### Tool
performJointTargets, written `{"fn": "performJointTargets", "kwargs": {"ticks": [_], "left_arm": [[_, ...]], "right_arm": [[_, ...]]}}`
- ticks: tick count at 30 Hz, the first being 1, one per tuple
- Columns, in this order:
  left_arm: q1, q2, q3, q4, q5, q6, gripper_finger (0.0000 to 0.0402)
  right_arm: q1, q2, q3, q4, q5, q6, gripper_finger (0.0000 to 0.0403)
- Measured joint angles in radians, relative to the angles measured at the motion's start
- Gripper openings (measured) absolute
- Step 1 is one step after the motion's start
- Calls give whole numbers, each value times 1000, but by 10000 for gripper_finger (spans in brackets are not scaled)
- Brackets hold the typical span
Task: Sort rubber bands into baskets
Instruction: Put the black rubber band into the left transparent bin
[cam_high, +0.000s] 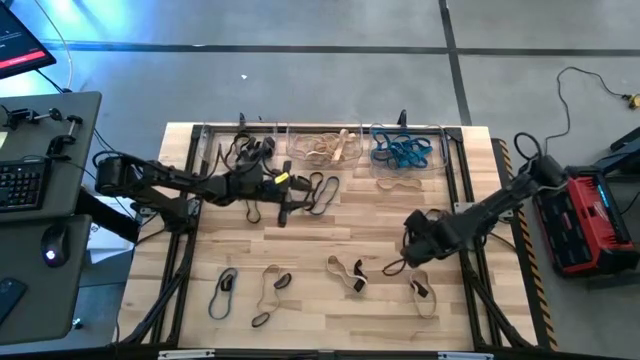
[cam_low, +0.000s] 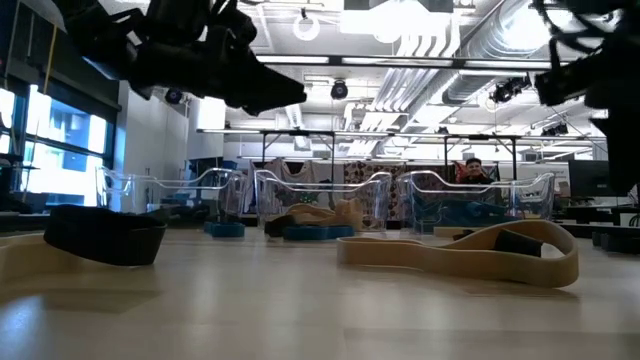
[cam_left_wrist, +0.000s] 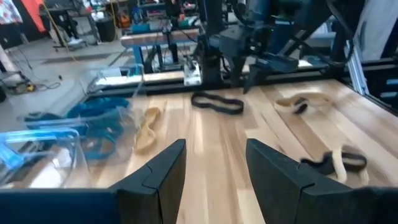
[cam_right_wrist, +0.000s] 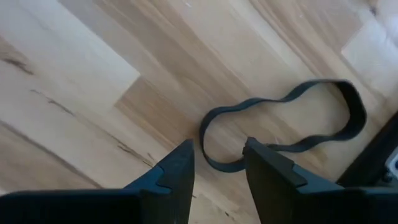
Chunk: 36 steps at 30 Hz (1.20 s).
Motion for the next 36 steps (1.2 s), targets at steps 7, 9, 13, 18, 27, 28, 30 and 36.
{"fn": "performJointTargets", "kwargs": {"ticks": [7,9,13,18,27,28,30,36], "left_arm": [[-48,0,-69,68,-1,-27,161],[-69,0,-91,112,-1,-42,161],[-106,0,-119,174,-10,-50,161],[-147,1,-132,178,-55,-51,161],[-171,1,-132,179,-57,-54,161],[-173,1,-132,179,-58,-57,161],[-181,1,-132,179,-57,-52,161],[-185,1,-132,179,-57,-43,161]], "right_arm": [[-97,69,0,42,-73,-100,129],[-122,84,0,73,-94,-142,129],[-175,105,0,64,-107,-202,129],[-218,119,-2,55,-162,-257,129],[-257,119,-65,127,-258,-280,129],[-257,119,-84,146,-264,-280,129],[-257,118,-112,182,-266,-280,128],[-257,113,-138,260,-275,-320,71]]}}
